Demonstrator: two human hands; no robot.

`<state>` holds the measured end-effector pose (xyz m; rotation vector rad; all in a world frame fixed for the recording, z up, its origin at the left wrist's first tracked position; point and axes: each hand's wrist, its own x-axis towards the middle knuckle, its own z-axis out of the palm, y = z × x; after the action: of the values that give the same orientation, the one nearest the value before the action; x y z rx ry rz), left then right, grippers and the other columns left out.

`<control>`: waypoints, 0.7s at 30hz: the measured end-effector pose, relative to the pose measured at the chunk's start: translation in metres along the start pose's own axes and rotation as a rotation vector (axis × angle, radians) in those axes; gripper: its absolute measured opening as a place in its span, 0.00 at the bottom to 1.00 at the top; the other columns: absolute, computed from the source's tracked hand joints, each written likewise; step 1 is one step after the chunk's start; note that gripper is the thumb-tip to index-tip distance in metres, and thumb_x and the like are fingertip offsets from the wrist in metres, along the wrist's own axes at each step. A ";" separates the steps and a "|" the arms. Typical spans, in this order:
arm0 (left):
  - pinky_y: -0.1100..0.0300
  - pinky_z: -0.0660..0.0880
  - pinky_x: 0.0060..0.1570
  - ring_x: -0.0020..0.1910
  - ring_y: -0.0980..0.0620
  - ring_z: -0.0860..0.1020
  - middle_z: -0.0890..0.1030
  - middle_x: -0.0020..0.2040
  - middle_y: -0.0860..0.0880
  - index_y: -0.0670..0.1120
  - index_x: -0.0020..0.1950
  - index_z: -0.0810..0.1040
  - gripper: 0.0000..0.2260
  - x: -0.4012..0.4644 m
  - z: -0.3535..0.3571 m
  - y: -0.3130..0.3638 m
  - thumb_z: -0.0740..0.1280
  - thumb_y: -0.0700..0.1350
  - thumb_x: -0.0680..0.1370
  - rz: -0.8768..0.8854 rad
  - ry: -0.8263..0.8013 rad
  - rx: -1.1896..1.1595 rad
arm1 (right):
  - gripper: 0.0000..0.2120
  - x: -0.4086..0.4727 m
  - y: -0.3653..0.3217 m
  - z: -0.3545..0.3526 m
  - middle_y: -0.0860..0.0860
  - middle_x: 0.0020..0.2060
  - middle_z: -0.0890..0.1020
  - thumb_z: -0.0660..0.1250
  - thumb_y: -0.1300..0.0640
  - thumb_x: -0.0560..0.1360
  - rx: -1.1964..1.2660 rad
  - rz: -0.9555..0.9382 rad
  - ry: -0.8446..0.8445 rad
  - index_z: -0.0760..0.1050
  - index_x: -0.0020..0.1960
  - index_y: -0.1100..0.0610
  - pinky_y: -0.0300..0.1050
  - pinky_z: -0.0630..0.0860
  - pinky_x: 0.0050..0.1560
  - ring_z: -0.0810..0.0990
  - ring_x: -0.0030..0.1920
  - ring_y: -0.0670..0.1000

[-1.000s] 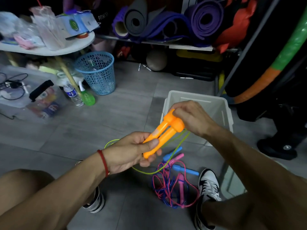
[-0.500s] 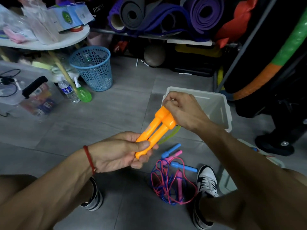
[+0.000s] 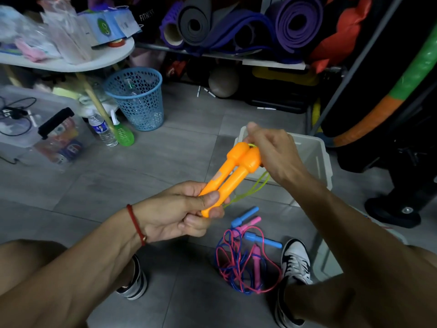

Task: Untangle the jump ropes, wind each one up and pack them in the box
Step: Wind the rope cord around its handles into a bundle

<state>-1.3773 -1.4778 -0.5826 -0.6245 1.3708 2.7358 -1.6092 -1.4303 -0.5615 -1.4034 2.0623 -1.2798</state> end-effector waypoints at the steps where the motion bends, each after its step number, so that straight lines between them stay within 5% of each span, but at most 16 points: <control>1: 0.66 0.55 0.25 0.26 0.59 0.59 0.71 0.40 0.47 0.39 0.59 0.74 0.10 0.001 0.001 0.000 0.62 0.43 0.81 0.038 0.003 -0.053 | 0.32 0.001 0.000 -0.001 0.56 0.28 0.79 0.54 0.33 0.76 0.124 0.076 -0.046 0.80 0.38 0.60 0.49 0.74 0.38 0.78 0.32 0.55; 4: 0.67 0.59 0.23 0.25 0.60 0.62 0.71 0.39 0.48 0.40 0.57 0.74 0.09 0.007 0.005 0.005 0.59 0.42 0.82 0.180 0.060 -0.245 | 0.23 0.003 0.005 0.007 0.56 0.29 0.78 0.58 0.37 0.74 0.357 0.248 -0.191 0.78 0.45 0.56 0.48 0.71 0.35 0.74 0.30 0.55; 7: 0.68 0.61 0.22 0.24 0.60 0.63 0.70 0.38 0.49 0.41 0.54 0.73 0.08 0.014 0.001 0.015 0.57 0.43 0.81 0.337 0.167 -0.406 | 0.10 -0.010 0.014 0.029 0.50 0.30 0.75 0.60 0.50 0.82 0.167 0.180 -0.271 0.74 0.44 0.50 0.49 0.72 0.38 0.73 0.31 0.52; 12: 0.67 0.62 0.21 0.25 0.58 0.64 0.74 0.43 0.43 0.40 0.51 0.73 0.07 0.025 0.000 0.019 0.61 0.43 0.78 0.431 0.387 -0.453 | 0.14 -0.034 0.013 0.050 0.48 0.29 0.71 0.55 0.44 0.81 0.062 -0.008 -0.408 0.76 0.44 0.44 0.51 0.72 0.38 0.70 0.30 0.48; 17: 0.67 0.66 0.24 0.25 0.56 0.68 0.77 0.59 0.32 0.39 0.51 0.72 0.08 0.029 0.011 0.018 0.61 0.43 0.77 0.469 0.400 -0.461 | 0.19 -0.037 0.005 0.048 0.43 0.25 0.65 0.56 0.48 0.84 0.267 0.104 -0.503 0.77 0.38 0.46 0.39 0.62 0.27 0.62 0.25 0.44; 21: 0.66 0.65 0.23 0.25 0.56 0.67 0.79 0.50 0.40 0.40 0.52 0.73 0.08 0.025 0.007 0.021 0.61 0.43 0.78 0.465 0.352 -0.437 | 0.20 -0.034 0.000 0.037 0.48 0.25 0.64 0.57 0.49 0.85 0.295 0.149 -0.611 0.79 0.40 0.53 0.42 0.65 0.28 0.63 0.27 0.49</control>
<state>-1.4069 -1.4891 -0.5716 -0.9497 1.0696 3.4869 -1.5679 -1.4192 -0.5882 -1.2720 1.4700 -0.8981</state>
